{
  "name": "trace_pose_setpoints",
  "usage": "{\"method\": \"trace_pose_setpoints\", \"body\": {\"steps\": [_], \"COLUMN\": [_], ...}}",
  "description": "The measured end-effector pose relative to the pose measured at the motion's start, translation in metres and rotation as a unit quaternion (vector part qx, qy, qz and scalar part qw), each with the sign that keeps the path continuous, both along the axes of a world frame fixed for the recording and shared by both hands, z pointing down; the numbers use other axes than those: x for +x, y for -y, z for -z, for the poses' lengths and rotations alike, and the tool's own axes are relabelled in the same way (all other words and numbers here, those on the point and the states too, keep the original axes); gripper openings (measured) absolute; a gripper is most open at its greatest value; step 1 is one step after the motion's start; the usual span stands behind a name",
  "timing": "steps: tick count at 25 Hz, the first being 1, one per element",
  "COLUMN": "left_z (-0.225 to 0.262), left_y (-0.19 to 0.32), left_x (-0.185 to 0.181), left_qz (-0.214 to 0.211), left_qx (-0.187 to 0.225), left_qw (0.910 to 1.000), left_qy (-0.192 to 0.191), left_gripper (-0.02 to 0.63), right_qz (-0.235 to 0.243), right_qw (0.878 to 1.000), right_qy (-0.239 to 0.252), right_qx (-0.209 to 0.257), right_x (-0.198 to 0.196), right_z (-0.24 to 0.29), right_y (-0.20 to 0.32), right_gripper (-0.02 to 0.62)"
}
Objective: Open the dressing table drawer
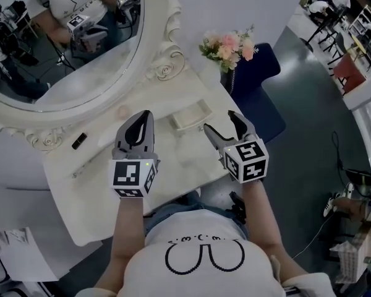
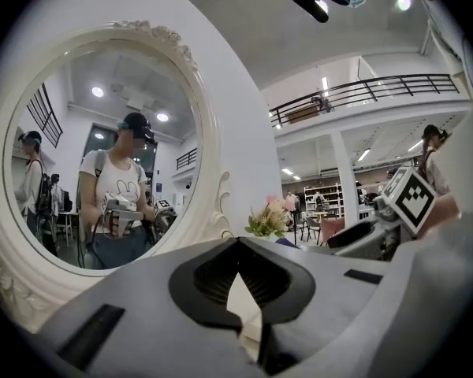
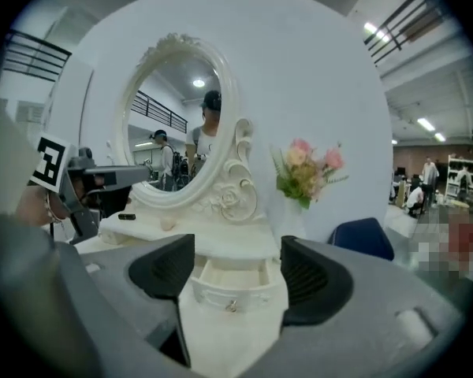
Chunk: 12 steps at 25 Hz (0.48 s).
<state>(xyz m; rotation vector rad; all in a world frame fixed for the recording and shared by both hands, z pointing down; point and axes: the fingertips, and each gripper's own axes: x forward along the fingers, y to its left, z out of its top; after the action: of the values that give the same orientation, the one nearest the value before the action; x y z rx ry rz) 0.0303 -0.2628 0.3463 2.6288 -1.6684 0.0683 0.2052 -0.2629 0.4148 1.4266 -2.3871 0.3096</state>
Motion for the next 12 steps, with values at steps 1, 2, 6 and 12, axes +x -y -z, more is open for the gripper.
{"method": "trace_pose_setpoints", "body": {"steps": [1,2,6,12], "left_z": [0.004,0.008,0.023,0.046], "left_y": [0.0,-0.001,-0.003,-0.003], "left_x": [0.0,0.001,0.002,0.001], "left_qz": [0.0,0.0,0.001,0.003], "left_qx": [0.005,0.01,0.032,0.059], "left_qw": [1.0,0.9999,0.9995,0.9982], "left_qy": [0.0,0.0,0.002,0.0], "left_gripper": [-0.002,-0.002,-0.002,-0.002], "right_qz": [-0.006,-0.014,-0.03,-0.028], "right_qw": [1.0,0.999,0.992,0.979], "right_qy": [-0.001,0.0,0.025,0.004], "right_qx": [0.022,0.044,0.118,0.2], "right_x": [0.004,0.009,0.023,0.025], "right_z": [0.014,0.027,0.074,0.122], "right_y": [-0.001,-0.003,-0.009,-0.02], "right_gripper": [0.326,0.269,-0.005,-0.005]}}
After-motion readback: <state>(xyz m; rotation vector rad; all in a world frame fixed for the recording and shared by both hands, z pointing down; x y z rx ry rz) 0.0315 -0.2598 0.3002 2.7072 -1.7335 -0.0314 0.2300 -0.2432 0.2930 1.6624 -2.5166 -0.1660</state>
